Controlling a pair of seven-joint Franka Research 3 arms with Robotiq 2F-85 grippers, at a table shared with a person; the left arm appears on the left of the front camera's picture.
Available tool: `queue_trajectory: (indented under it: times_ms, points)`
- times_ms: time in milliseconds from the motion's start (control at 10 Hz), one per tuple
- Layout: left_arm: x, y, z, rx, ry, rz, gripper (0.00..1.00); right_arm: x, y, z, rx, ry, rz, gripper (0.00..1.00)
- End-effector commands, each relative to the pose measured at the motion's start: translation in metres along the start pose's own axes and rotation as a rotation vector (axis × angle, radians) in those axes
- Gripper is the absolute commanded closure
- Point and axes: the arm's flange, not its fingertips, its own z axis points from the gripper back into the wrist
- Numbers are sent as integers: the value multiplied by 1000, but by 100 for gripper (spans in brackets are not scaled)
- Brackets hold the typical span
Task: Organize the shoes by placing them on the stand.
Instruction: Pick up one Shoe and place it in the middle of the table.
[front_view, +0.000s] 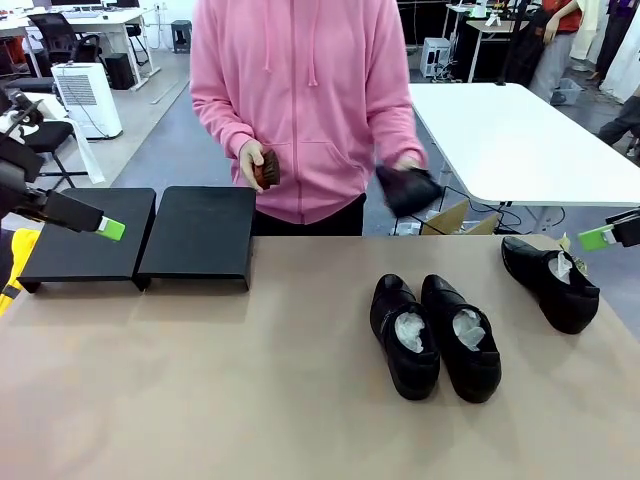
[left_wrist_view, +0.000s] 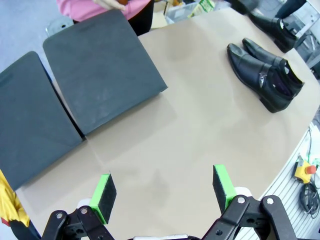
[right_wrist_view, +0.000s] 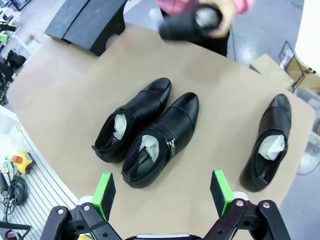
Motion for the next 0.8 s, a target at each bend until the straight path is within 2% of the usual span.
queue_trajectory:
  times_ms: [0, 100, 300, 400, 700]
  points:
    - [-1, 2, 2, -16, -6, -12, 0, 19, 15, 4, -66, 4, -70, 0]
    - [-1, 2, 2, -16, -6, -12, 0, 33, 32, 2, -120, 45, -83, 0]
    - [-1, 2, 2, -16, -6, -12, 0, 57, 67, -19, -243, 204, -133, 0]
    - [-1, 2, 2, -16, -6, -12, 0, 65, 84, -39, -214, 307, -171, 0]
    - [-1, 2, 2, -16, -6, -12, 0, 73, 123, -93, -262, 455, -205, 0]
